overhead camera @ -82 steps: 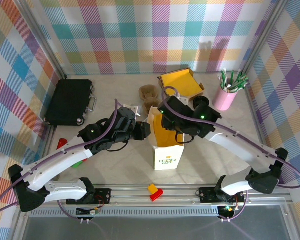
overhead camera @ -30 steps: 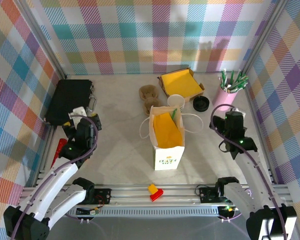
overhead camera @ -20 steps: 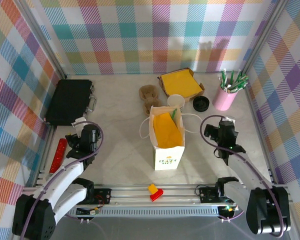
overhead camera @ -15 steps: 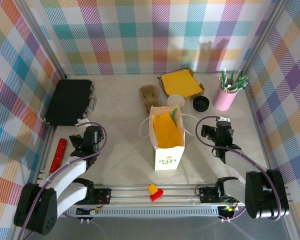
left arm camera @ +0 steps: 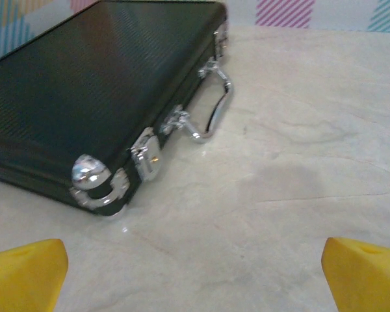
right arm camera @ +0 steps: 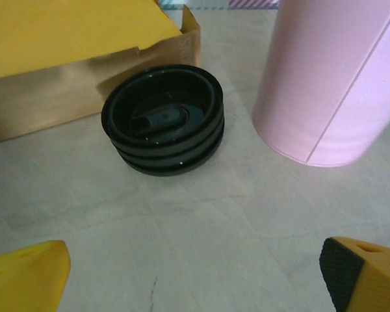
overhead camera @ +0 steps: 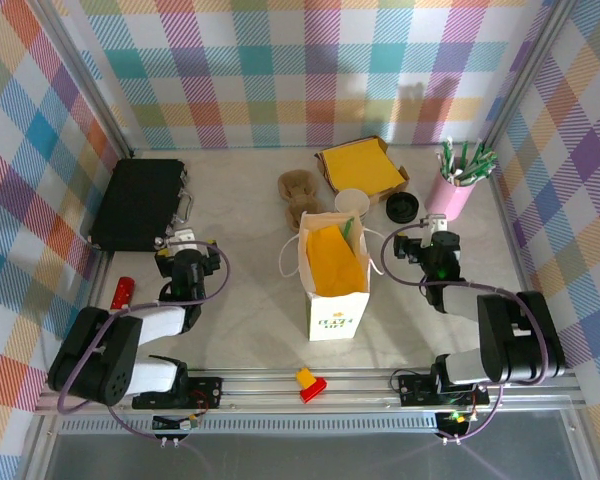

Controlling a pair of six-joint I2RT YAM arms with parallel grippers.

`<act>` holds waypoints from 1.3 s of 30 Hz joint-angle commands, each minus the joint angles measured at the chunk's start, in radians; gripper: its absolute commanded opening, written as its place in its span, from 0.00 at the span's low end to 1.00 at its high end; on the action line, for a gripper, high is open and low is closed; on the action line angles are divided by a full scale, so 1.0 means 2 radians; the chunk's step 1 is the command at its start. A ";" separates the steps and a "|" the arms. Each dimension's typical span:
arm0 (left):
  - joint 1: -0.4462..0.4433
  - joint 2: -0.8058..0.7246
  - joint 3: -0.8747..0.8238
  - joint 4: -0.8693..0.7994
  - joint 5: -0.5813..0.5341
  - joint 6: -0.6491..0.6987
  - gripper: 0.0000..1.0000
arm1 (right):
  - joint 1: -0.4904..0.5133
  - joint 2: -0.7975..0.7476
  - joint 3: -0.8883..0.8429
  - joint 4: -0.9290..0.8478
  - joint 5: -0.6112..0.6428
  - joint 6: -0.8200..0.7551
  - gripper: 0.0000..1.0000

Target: Pack the takeout coffee

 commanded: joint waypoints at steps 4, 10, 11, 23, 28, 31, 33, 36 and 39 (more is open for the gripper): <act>0.016 0.055 0.012 0.112 0.046 0.032 1.00 | -0.011 0.043 0.014 0.066 -0.054 -0.006 0.99; 0.020 0.101 0.005 0.165 0.062 0.032 1.00 | -0.020 0.065 0.009 0.094 -0.073 -0.003 0.99; 0.020 0.109 0.005 0.174 0.064 0.034 1.00 | -0.021 0.062 0.012 0.085 -0.072 -0.001 0.99; 0.055 0.127 0.063 0.072 0.090 0.000 1.00 | -0.029 0.064 0.019 0.073 -0.066 0.012 0.99; 0.055 0.126 0.063 0.071 0.090 0.000 1.00 | -0.030 0.064 0.019 0.073 -0.066 0.012 0.99; 0.055 0.126 0.062 0.071 0.091 0.000 1.00 | -0.029 0.064 0.019 0.073 -0.066 0.012 0.99; 0.054 0.126 0.062 0.071 0.091 0.000 1.00 | -0.029 0.064 0.019 0.074 -0.066 0.012 0.99; 0.055 0.126 0.062 0.071 0.091 0.000 1.00 | -0.030 0.065 0.019 0.073 -0.067 0.011 0.99; 0.055 0.126 0.062 0.071 0.091 0.000 1.00 | -0.029 0.065 0.020 0.073 -0.066 0.012 0.99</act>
